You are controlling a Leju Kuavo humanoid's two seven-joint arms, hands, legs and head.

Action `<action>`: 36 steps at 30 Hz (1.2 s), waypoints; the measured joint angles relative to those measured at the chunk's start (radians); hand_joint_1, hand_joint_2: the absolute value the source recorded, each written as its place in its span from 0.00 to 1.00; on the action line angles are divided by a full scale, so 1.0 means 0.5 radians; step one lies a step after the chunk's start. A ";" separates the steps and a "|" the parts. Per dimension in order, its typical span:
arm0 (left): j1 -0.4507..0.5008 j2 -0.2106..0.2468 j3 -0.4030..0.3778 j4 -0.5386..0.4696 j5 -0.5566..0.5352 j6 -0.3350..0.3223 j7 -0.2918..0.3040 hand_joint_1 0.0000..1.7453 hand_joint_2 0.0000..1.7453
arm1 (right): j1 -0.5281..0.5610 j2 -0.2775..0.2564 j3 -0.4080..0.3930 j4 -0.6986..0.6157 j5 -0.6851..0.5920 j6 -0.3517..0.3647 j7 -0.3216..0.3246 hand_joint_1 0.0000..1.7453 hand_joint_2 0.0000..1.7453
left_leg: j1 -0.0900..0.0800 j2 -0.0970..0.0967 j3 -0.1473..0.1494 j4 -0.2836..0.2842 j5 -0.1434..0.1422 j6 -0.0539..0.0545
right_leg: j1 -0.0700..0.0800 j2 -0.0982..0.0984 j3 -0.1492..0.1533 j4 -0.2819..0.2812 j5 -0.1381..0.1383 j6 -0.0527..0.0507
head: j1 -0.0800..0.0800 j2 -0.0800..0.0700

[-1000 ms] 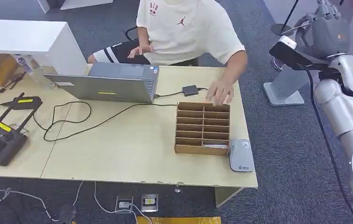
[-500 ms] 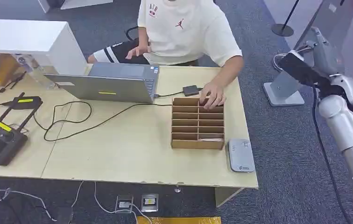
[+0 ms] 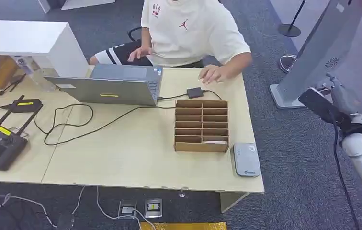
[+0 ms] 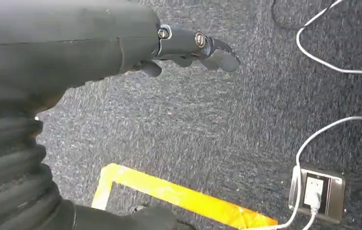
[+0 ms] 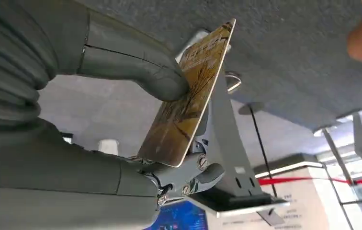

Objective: Pass the card to the sensor for recognition and then transmit it.

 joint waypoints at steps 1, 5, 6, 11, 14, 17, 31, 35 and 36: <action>-0.001 0.000 -0.003 0.000 0.002 0.000 0.001 0.00 1.00 | 0.024 -0.005 -0.009 -0.020 0.003 0.008 0.006 1.00 1.00 | 0.000 0.001 0.000 0.000 0.000 0.000 | 0.000 0.001 0.000 0.000 0.000 0.000 | 0.001 0.000; -0.001 0.001 -0.020 0.000 0.009 0.000 0.001 0.00 1.00 | 0.107 -0.035 -0.075 -0.149 0.018 0.040 0.026 1.00 1.00 | 0.000 0.001 0.000 0.000 0.000 0.000 | 0.000 0.003 -0.001 0.000 0.000 0.000 | 0.001 0.000; -0.001 0.001 -0.021 0.000 0.015 0.000 0.001 0.00 1.00 | 0.118 -0.039 -0.090 -0.170 0.026 0.063 0.031 1.00 1.00 | 0.000 0.001 0.000 0.000 0.000 0.000 | 0.000 0.003 0.000 0.000 0.000 0.000 | 0.000 0.000; -0.001 0.001 -0.032 0.000 0.037 0.000 0.003 0.00 1.00 | 0.223 -0.045 -0.121 -0.298 0.098 0.215 0.093 1.00 1.00 | 0.000 0.001 0.000 0.000 0.000 0.000 | 0.000 0.003 0.000 0.000 0.000 0.000 | 0.000 0.000; -0.002 0.001 -0.056 -0.005 0.042 0.001 0.008 0.00 1.00 | 0.319 -0.034 -0.120 -0.406 0.104 0.278 0.159 1.00 1.00 | 0.000 0.001 0.000 0.000 0.000 0.000 | 0.000 0.003 0.000 0.000 0.000 0.000 | -0.001 0.000; -0.009 0.000 -0.073 -0.007 0.040 -0.001 0.021 0.00 1.00 | 0.393 -0.011 -0.108 -0.487 0.104 0.326 0.220 1.00 1.00 | 0.000 0.001 0.000 0.000 0.000 0.000 | 0.000 0.003 0.000 0.000 0.000 0.000 | 0.001 0.000; -0.012 -0.001 -0.167 -0.037 0.031 -0.001 0.040 0.00 1.00 | 0.652 0.099 0.005 -0.773 0.099 0.375 0.283 1.00 1.00 | 0.000 0.001 0.000 -0.001 0.000 0.000 | 0.000 0.003 0.000 0.000 0.000 0.000 | 0.000 0.000; -0.012 0.000 -0.178 -0.037 0.031 -0.001 0.041 0.00 1.00 | 0.682 0.111 0.018 -0.810 0.098 0.375 0.291 1.00 1.00 | 0.000 0.001 0.000 -0.001 0.000 0.000 | 0.000 0.004 -0.001 0.000 0.000 0.000 | 0.000 0.000; -0.012 0.000 -0.181 -0.037 0.031 -0.001 0.041 0.00 1.00 | 0.692 0.111 0.019 -0.819 0.096 0.376 0.296 1.00 1.00 | 0.000 0.001 0.000 -0.001 0.000 0.000 | 0.000 0.003 0.000 0.000 0.000 0.000 | 0.000 0.000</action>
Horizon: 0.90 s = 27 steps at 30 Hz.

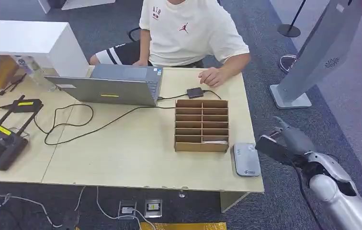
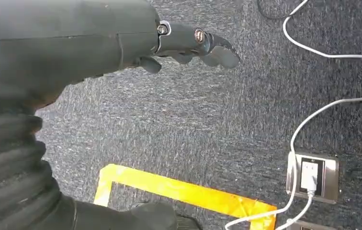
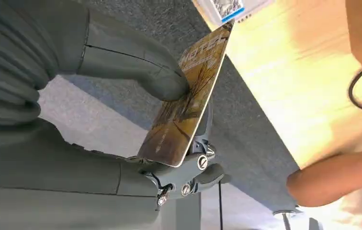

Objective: Pass the card to the sensor for recognition and then transmit it.

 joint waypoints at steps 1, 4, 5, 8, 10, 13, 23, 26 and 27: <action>0.000 0.000 -0.002 0.000 0.001 0.000 0.001 0.00 1.00 | 0.011 0.002 0.005 -0.014 -0.002 0.001 0.005 1.00 1.00 | 0.000 0.000 0.000 0.000 0.000 0.000 | 0.000 0.000 0.000 0.000 0.000 0.000 | 0.001 0.000; 0.000 -0.001 -0.019 0.000 0.007 0.000 0.002 0.00 1.00 | 0.038 0.011 0.021 -0.043 -0.006 0.002 0.008 1.00 1.00 | 0.000 0.000 0.000 0.000 0.000 0.000 | 0.000 0.000 0.000 0.000 0.000 0.000 | 0.000 0.000; 0.000 -0.001 -0.024 0.000 0.008 0.001 0.004 0.00 1.00 | 0.046 0.015 0.029 -0.052 -0.006 0.002 0.009 1.00 1.00 | 0.000 0.000 0.000 0.000 0.000 0.000 | 0.000 0.000 0.000 0.000 0.000 0.000 | 0.000 0.000; 0.000 -0.002 -0.036 -0.001 0.009 0.001 0.006 0.00 1.00 | 0.066 0.024 0.045 -0.064 -0.006 0.002 0.011 1.00 1.00 | 0.000 0.000 0.000 0.000 0.000 0.000 | 0.000 0.000 0.000 0.000 0.000 0.000 | 0.000 0.000; 0.001 -0.002 -0.040 -0.001 0.015 0.002 0.008 0.00 1.00 | 0.078 0.031 0.048 -0.079 -0.007 -0.002 0.018 1.00 1.00 | 0.000 0.000 0.000 0.000 0.000 0.000 | 0.000 0.000 0.000 0.000 0.000 0.000 | 0.000 0.000; 0.001 -0.002 -0.051 -0.002 0.025 0.003 0.011 0.00 1.00 | 0.079 0.037 0.059 -0.079 -0.011 -0.006 0.028 1.00 1.00 | 0.000 0.000 0.000 0.000 0.000 0.000 | 0.000 0.001 0.000 0.000 0.000 0.000 | 0.000 0.000; 0.001 -0.002 -0.082 -0.008 0.029 -0.001 0.018 0.00 1.00 | 0.099 0.038 0.081 -0.079 -0.020 -0.009 0.031 1.00 1.00 | 0.000 0.000 0.000 0.000 0.000 0.000 | 0.000 0.001 -0.001 0.000 0.000 0.000 | 0.000 0.000; 0.001 0.021 -0.089 -0.008 0.025 -0.068 0.018 0.00 1.00 | 0.100 0.045 0.096 -0.077 -0.024 -0.015 0.028 1.00 1.00 | 0.001 0.000 0.000 0.000 0.000 0.000 | 0.001 0.002 -0.001 0.000 0.000 0.000 | 0.001 0.000; 0.000 0.031 -0.094 -0.009 0.025 -0.079 0.019 0.00 1.00 | 0.103 0.050 0.099 -0.077 -0.021 -0.018 0.028 1.00 1.00 | 0.001 0.000 0.000 0.000 0.000 0.000 | 0.001 0.002 -0.001 0.000 0.000 0.000 | 0.001 0.000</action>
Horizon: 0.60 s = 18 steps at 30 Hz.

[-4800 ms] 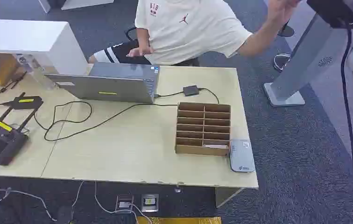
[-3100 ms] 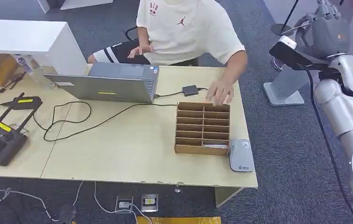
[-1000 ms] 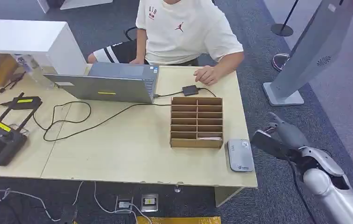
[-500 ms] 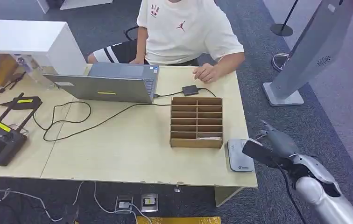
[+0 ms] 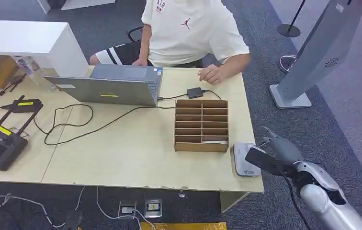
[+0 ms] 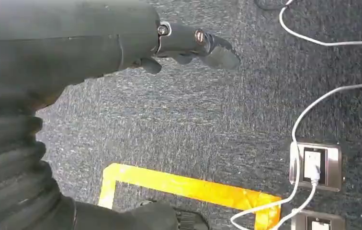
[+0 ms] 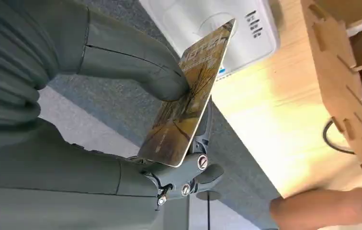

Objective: Pass the card to the sensor for recognition and then transmit it.

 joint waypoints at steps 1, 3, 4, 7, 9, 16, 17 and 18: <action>0.000 0.006 -0.002 -0.002 0.000 -0.005 -0.001 0.00 1.00 | 0.002 0.003 0.001 0.000 0.003 -0.003 0.000 1.00 1.00 | 0.000 0.000 0.000 0.000 0.000 0.000 | 0.000 0.000 0.000 0.000 0.000 0.000 | -0.001 0.000; 0.000 0.022 -0.005 -0.004 0.002 -0.005 -0.001 0.00 1.00 | 0.006 0.015 0.011 0.005 0.018 -0.020 -0.003 1.00 1.00 | 0.000 0.000 0.000 0.000 0.000 0.000 | 0.000 0.000 0.000 0.000 0.000 0.000 | -0.001 0.000; 0.000 0.026 -0.005 -0.005 0.002 -0.005 -0.001 0.00 1.00 | 0.007 0.018 0.016 0.005 0.021 -0.025 -0.003 1.00 1.00 | 0.000 0.000 0.000 0.000 0.000 0.000 | 0.000 0.000 0.000 0.000 0.000 0.000 | -0.001 0.000; 0.000 0.031 -0.008 -0.005 0.010 0.007 0.000 0.00 1.00 | 0.011 0.028 0.038 0.006 0.025 -0.031 -0.005 1.00 1.00 | 0.000 0.000 0.000 0.000 0.000 0.000 | 0.000 0.000 0.000 0.000 0.000 0.000 | 0.000 0.000; 0.001 0.030 -0.008 -0.008 0.030 0.054 0.000 0.00 1.00 | 0.012 0.033 0.050 0.009 0.027 -0.044 -0.008 1.00 1.00 | 0.000 0.000 0.000 0.000 0.000 0.000 | 0.000 0.001 0.000 0.000 0.000 0.000 | 0.000 0.000; 0.001 0.008 -0.016 -0.009 0.045 0.107 0.001 0.00 1.00 | 0.011 0.050 0.087 0.037 0.037 -0.066 -0.025 1.00 1.00 | -0.001 0.000 0.000 0.000 0.000 0.000 | 0.000 0.001 0.000 0.000 0.000 0.000 | 0.000 0.000; 0.001 0.006 -0.020 -0.010 0.046 0.107 0.001 0.00 1.00 | 0.011 0.053 0.090 0.042 0.039 -0.066 -0.025 1.00 1.00 | -0.001 0.000 0.000 0.000 0.000 0.000 | 0.000 0.001 -0.001 0.000 0.000 0.000 | -0.001 0.000; 0.001 0.005 -0.021 -0.013 0.046 0.106 0.001 0.00 1.00 | 0.011 0.056 0.095 0.049 0.039 -0.067 -0.027 1.00 1.00 | -0.001 0.000 0.000 0.000 0.000 0.000 | 0.000 0.001 -0.001 0.000 0.000 0.000 | 0.000 0.000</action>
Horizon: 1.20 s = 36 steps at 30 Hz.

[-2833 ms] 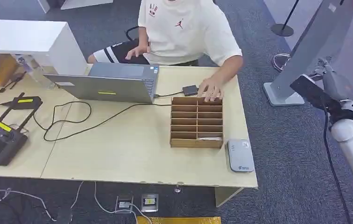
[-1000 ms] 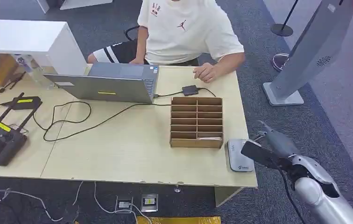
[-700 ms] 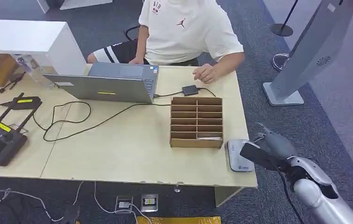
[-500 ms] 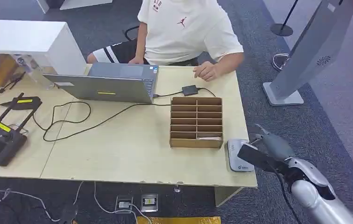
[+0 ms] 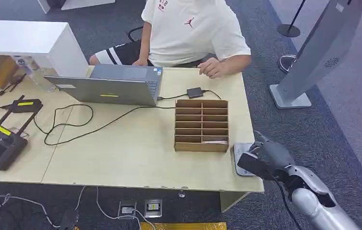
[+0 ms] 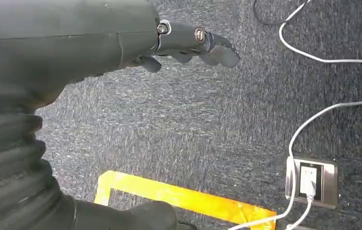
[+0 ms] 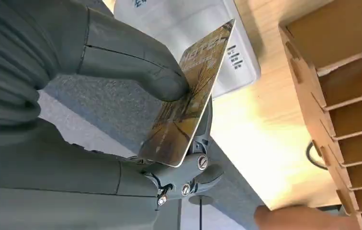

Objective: Pass the card to the sensor for recognition and then transmit it.

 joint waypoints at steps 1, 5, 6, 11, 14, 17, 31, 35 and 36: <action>0.000 -0.002 -0.001 -0.003 0.001 0.000 0.000 0.00 1.00 | 0.000 0.002 0.002 0.007 0.000 0.000 -0.001 1.00 1.00 | 0.000 0.000 0.000 0.000 0.000 0.000 | 0.000 0.000 0.000 0.000 0.000 0.000 | -0.001 0.000; 0.000 -0.006 -0.011 -0.007 0.005 -0.004 0.000 0.00 1.00 | -0.001 0.011 0.011 0.026 0.000 -0.002 -0.009 1.00 1.00 | 0.000 0.000 0.000 0.000 0.000 0.000 | 0.000 0.000 0.000 0.000 0.000 0.000 | -0.001 0.000; 0.000 -0.006 -0.016 -0.007 0.010 -0.005 0.000 0.00 1.00 | -0.001 0.014 0.015 0.031 -0.001 -0.006 -0.009 1.00 1.00 | 0.000 0.000 0.000 0.000 0.000 0.000 | 0.000 0.000 0.000 0.000 0.000 0.000 | 0.000 0.000; 0.000 -0.009 -0.021 -0.012 0.038 -0.008 0.000 0.00 1.00 | 0.001 0.032 0.045 0.047 -0.015 -0.054 0.034 1.00 1.00 | 0.000 0.000 0.000 0.000 0.000 0.000 | 0.000 0.001 0.000 0.000 0.000 0.000 | -0.001 0.000; 0.000 -0.009 -0.024 -0.014 0.051 -0.008 0.000 0.00 1.00 | 0.001 0.040 0.064 0.062 -0.031 -0.066 0.040 1.00 1.00 | 0.000 0.000 0.000 0.000 0.000 0.000 | 0.000 0.001 0.000 0.000 0.000 0.000 | -0.001 0.000; 0.000 -0.009 -0.024 -0.018 0.059 -0.010 0.002 0.00 1.00 | 0.001 0.046 0.082 0.073 -0.041 -0.077 0.039 1.00 1.00 | 0.000 0.001 0.000 0.000 0.000 0.000 | 0.000 0.001 0.000 0.000 0.000 0.000 | 0.000 0.000; 0.001 0.005 -0.065 -0.028 0.078 -0.061 0.003 0.00 1.00 | -0.001 0.048 0.128 0.089 -0.102 -0.121 0.034 1.00 1.00 | 0.000 0.002 0.001 0.000 0.000 0.000 | 0.000 0.002 0.001 0.000 0.000 0.000 | 0.000 0.000; 0.001 0.046 -0.082 -0.028 0.078 -0.108 0.002 0.00 1.00 | -0.006 0.049 0.136 0.089 -0.121 -0.147 0.040 1.00 1.00 | 0.000 0.002 0.001 0.000 0.000 0.000 | 0.000 0.002 0.001 0.000 0.000 0.000 | -0.001 0.000; 0.001 0.049 -0.082 -0.028 0.085 -0.097 0.002 0.00 1.00 | -0.011 0.049 0.136 0.089 -0.137 -0.150 0.039 1.00 1.00 | 0.000 0.002 0.001 0.000 0.000 0.000 | 0.000 0.001 0.001 0.000 0.000 0.000 | -0.001 0.000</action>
